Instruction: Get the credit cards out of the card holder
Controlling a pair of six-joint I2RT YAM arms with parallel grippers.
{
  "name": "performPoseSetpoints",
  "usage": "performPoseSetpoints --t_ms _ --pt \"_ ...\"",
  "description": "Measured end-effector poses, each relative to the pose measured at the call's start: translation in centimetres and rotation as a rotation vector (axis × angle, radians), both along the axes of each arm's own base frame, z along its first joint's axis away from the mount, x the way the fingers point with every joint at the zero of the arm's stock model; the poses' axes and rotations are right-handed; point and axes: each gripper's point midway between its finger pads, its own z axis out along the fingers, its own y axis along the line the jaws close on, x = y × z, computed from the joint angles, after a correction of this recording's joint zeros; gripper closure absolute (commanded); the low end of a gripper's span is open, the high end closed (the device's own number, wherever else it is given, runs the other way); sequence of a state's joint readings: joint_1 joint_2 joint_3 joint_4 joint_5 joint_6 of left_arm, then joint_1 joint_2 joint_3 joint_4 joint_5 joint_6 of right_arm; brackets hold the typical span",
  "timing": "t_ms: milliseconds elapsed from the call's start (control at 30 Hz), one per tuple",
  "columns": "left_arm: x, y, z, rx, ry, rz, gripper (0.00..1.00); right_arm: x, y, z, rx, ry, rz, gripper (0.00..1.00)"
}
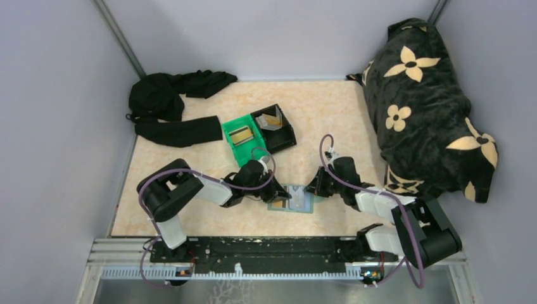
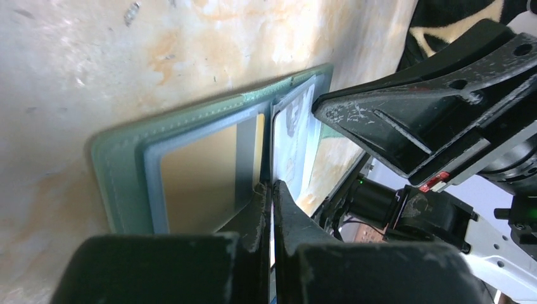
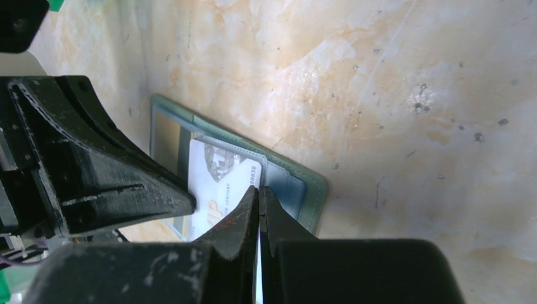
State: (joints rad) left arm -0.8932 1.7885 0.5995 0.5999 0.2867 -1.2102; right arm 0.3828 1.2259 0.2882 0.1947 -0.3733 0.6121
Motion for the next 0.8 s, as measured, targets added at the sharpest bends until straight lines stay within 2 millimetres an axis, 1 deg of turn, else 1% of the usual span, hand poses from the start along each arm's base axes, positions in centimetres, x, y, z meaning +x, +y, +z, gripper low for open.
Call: performPoseSetpoints --t_ms 67,333,433,533,667,733,800 --pt "0.2 0.4 0.2 0.001 -0.019 0.006 1.0 -0.1 0.2 0.0 0.01 0.005 0.007 1.0" --pt "1.0 1.0 0.6 -0.027 -0.047 0.007 1.0 0.0 0.4 -0.1 0.024 0.016 0.007 1.0" --pt "1.3 1.1 0.6 -0.037 -0.055 0.002 1.0 0.0 0.4 0.0 0.026 0.018 0.006 1.0" --pt "1.3 1.1 0.1 -0.041 -0.056 -0.011 1.0 0.0 0.4 0.0 0.024 0.017 0.004 1.0" --pt "1.5 0.8 -0.3 -0.056 -0.048 -0.032 1.0 0.1 -0.2 0.2 -0.019 0.024 -0.006 1.0" --pt "1.9 0.3 -0.2 -0.068 -0.054 -0.043 1.0 0.4 -0.8 0.4 -0.063 0.023 -0.016 1.0" --pt "2.2 0.1 -0.2 -0.077 -0.058 -0.052 1.0 1.1 -1.1 1.2 -0.096 0.014 -0.022 1.0"
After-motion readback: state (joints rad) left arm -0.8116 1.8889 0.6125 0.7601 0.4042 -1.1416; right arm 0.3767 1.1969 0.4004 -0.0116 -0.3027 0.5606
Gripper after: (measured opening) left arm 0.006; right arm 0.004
